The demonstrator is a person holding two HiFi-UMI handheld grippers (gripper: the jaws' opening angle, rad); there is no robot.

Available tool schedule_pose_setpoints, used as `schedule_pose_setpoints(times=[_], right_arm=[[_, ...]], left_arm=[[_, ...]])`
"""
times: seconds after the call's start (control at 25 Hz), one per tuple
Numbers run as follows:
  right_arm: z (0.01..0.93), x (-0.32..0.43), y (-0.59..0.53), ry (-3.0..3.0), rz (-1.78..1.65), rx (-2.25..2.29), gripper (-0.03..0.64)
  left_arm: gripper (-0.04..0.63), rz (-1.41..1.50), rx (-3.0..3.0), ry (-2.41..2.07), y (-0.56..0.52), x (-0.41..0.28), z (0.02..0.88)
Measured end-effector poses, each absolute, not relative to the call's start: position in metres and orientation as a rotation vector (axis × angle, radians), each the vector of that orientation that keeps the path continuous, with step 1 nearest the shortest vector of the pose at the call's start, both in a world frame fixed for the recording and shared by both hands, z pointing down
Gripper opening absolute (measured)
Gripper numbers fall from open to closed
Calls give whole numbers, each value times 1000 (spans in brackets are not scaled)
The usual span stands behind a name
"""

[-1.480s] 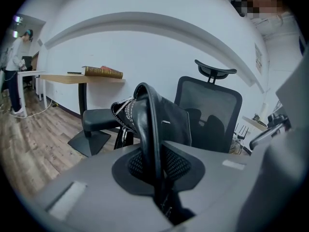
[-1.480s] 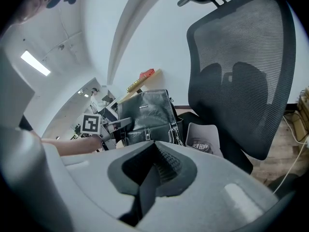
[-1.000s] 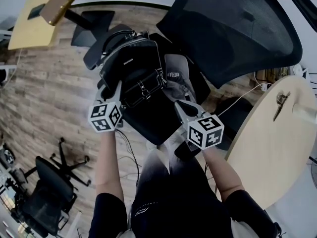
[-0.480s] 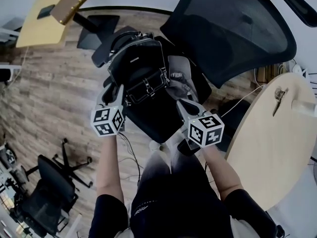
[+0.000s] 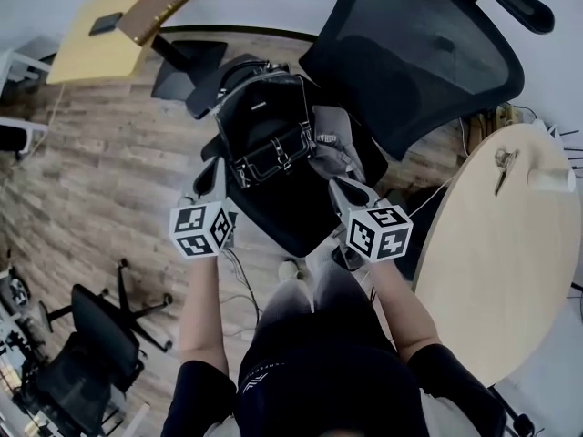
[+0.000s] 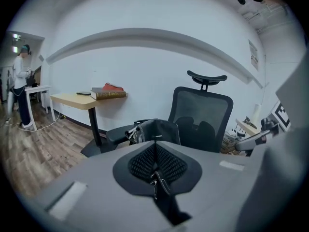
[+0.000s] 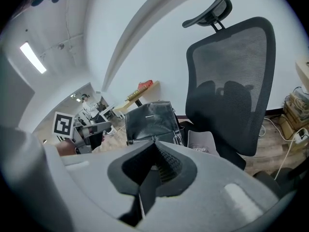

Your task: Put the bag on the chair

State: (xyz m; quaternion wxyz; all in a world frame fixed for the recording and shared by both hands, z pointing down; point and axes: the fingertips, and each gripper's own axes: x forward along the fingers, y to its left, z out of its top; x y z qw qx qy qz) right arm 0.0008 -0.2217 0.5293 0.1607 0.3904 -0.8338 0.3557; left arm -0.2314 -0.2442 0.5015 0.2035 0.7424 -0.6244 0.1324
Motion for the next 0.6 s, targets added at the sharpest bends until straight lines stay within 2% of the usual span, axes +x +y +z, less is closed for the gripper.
schedule_pose_setpoints(times=[0.6], right_arm=[[481,2,-196,-2410,910,1237,3]], left_arm=[[15,365,2066,-1742,-180,-224,452]])
